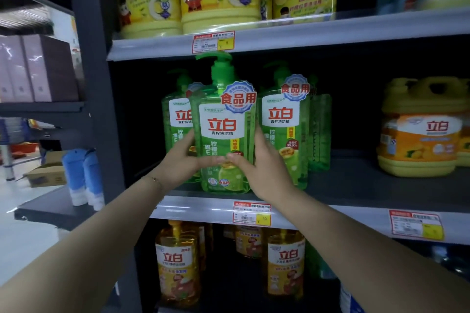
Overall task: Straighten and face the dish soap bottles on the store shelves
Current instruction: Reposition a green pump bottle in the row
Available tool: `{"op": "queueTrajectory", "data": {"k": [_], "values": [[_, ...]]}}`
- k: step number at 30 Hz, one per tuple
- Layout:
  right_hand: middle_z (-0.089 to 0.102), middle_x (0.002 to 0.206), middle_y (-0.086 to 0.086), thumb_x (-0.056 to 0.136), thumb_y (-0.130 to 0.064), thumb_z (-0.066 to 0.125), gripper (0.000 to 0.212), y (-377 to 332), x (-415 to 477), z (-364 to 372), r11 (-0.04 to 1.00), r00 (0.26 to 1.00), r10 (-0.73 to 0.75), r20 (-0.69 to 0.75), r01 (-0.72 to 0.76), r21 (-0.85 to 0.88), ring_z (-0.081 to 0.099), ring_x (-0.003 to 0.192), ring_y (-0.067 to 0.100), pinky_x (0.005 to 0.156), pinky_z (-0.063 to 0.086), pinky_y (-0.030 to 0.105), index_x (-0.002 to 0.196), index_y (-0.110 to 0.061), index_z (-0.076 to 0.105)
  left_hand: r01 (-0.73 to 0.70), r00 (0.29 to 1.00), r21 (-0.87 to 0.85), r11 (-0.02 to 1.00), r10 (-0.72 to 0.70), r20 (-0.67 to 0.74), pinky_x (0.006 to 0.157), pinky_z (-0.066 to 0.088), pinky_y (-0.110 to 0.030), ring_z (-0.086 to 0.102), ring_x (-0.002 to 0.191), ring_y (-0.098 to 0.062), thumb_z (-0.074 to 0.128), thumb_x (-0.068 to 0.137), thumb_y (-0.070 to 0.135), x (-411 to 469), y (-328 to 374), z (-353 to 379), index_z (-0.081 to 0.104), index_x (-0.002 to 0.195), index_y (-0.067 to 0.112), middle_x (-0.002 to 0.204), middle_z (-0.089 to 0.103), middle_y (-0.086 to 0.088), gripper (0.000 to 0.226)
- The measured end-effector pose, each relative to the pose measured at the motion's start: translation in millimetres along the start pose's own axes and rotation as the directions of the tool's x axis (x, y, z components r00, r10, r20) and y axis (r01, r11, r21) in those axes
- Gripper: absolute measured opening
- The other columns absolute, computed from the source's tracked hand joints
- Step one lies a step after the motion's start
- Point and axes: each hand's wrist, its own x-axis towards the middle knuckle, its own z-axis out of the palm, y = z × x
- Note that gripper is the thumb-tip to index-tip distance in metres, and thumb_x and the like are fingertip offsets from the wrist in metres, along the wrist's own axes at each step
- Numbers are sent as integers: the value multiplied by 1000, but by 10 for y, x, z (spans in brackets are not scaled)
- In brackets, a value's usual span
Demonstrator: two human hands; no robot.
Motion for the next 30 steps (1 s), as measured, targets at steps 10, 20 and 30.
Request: {"op": "queueTrajectory", "data": {"k": [10, 20, 30], "values": [[57, 129, 7, 94, -43, 52, 66, -100, 133, 3, 988, 995, -13, 97, 28, -151, 59, 109, 23, 88, 47, 30, 145, -12, 25, 92, 995, -104, 990, -95, -20, 85, 55, -41, 67, 102, -15, 75, 80, 16, -53, -51, -49, 53, 124, 25, 111, 71, 10, 50], [64, 110, 8, 93, -46, 50, 68, -192, 294, -61, 980, 966, 38, 256, 14, -200, 64, 84, 21, 75, 56, 41, 145, -12, 21, 110, 991, -167, 980, -120, -52, 99, 45, -59, 66, 106, -22, 79, 59, 36, -146, -51, -35, 51, 128, 30, 118, 68, 8, 75], [63, 115, 8, 93, -48, 50, 65, -311, 536, 15, 968, 932, 8, 362, 84, -236, 65, 90, 22, 80, 55, 41, 142, -13, 25, 62, 978, -326, 944, -123, -170, 82, 55, -41, 68, 102, -17, 69, 85, 17, -170, -223, -34, 51, 128, 27, 113, 69, 11, 47]]}}
